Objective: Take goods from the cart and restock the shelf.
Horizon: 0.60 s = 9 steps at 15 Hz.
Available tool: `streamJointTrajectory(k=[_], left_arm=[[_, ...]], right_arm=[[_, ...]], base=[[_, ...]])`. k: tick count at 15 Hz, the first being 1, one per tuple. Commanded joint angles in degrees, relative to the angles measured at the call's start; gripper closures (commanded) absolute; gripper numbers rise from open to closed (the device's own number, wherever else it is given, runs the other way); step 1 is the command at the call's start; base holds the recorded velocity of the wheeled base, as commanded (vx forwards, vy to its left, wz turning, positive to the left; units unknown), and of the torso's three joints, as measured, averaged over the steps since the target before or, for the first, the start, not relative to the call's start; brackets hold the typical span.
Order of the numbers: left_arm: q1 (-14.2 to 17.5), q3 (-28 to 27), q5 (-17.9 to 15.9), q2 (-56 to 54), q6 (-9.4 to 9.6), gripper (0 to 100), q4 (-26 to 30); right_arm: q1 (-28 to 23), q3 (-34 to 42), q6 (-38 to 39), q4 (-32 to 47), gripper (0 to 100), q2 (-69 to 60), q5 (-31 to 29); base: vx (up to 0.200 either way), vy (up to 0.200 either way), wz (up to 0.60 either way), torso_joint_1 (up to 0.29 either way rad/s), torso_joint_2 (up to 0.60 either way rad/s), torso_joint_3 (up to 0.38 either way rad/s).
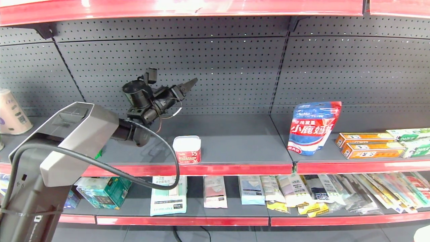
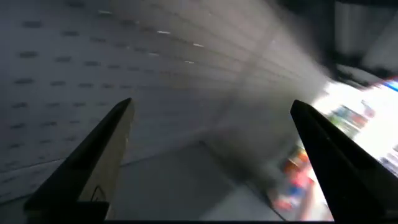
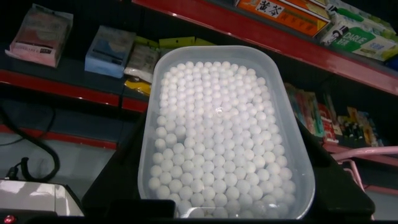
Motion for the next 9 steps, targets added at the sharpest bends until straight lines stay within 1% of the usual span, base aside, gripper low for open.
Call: streamJointTrajectory(k=[1,2,3,4,5,6,7,8,9], left_arm=[[-0.08,-1.30,1.51,-0.07,0.26,0,1.21],[0.44,-0.86,2.30,-0.25,6.06,0,3.85],[0.97,-0.68,5.38,-1.04,10.90,0,7.63],[1.15,-0.42,9.42,-2.79,13.01,0,12.28],[1.15,0.37,12.41,-5.08,13.44,0,17.03],[1.15,2.30,16.63,-9.56,13.97,0,26.08],[1.15,3.62,19.09,-11.23,15.29,0,29.51],[1.15,5.03,20.67,-11.58,16.78,0,29.77],[1.50,9.86,23.22,-12.46,20.12,0,27.23]], right_arm=[[0.01,-0.03,-0.02,-0.04,100,-0.29,0.01],[0.01,-0.03,-0.02,-0.04,100,-0.47,0.01],[0.01,-0.03,-0.02,-0.04,100,-0.73,0.01],[0.01,-0.03,-0.02,-0.04,100,-0.82,0.01],[0.01,-0.03,-0.02,-0.04,100,-0.99,0.01],[0.01,-0.03,-0.02,-0.04,100,-1.35,0.01],[0.01,-0.03,-0.02,-0.04,100,-1.35,0.01],[0.01,-0.03,-0.02,-0.04,100,-1.35,0.01],[0.01,0.06,-0.02,-0.04,100,-1.26,0.01]], base=[[0.000,0.000,0.00,0.000,0.00,0.000],[0.000,0.000,0.00,0.000,0.00,0.000],[0.000,0.000,0.00,0.000,0.00,0.000],[0.000,0.000,0.00,0.000,0.00,0.000],[0.000,0.000,0.00,0.000,0.00,0.000],[0.000,0.000,0.00,0.000,0.00,0.000],[0.000,0.000,0.00,0.000,0.00,0.000],[0.000,0.000,0.00,0.000,0.00,0.000],[0.000,0.000,0.00,0.000,0.00,0.000]])
